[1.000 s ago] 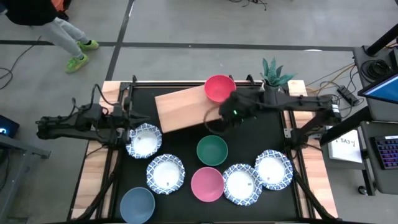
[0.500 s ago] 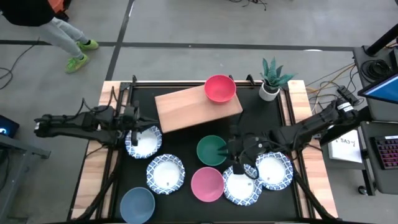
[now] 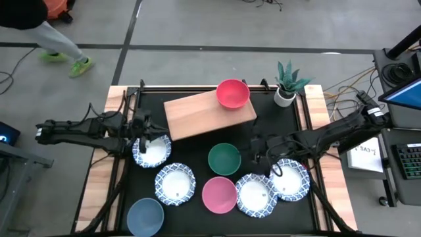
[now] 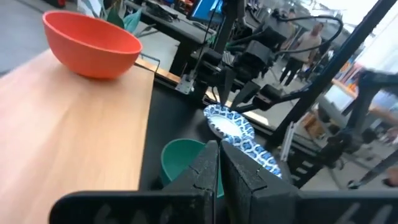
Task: Place and stack bowls onto a shelf
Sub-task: Put the top left white and blue bowl on the shelf
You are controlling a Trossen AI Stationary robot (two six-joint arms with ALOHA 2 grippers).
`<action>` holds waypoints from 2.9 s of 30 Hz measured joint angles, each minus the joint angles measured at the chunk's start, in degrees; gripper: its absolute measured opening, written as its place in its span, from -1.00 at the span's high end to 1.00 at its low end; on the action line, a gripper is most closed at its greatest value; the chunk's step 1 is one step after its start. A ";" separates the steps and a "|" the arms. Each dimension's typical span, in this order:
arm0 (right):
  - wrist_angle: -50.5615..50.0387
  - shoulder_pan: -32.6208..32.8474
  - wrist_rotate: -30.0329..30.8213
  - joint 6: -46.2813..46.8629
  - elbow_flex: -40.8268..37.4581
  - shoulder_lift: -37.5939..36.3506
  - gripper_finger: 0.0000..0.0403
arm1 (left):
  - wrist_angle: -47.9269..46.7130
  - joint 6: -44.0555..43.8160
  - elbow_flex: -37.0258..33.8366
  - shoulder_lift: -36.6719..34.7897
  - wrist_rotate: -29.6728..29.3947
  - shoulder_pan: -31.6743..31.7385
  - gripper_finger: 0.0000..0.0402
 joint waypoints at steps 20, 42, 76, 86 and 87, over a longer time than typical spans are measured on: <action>5.59 -0.02 0.00 -0.99 -2.39 2.17 0.71 | 6.71 -23.66 0.00 3.83 11.90 -9.20 1.00; 2.38 -0.02 -0.02 -1.09 -2.39 1.28 0.71 | -29.20 -53.80 0.01 12.15 10.33 -19.17 1.00; 17.27 -6.91 -1.48 -1.54 -21.98 -18.87 0.71 | -45.89 -24.45 23.23 32.44 7.77 -19.21 1.00; 17.56 -6.88 -1.60 -1.36 -22.41 -18.36 0.71 | -48.39 -23.93 23.19 32.65 7.90 -19.26 1.00; 17.52 -6.88 -1.60 -1.37 -22.43 -18.34 0.71 | -48.93 -23.42 23.19 32.85 7.90 -19.26 0.99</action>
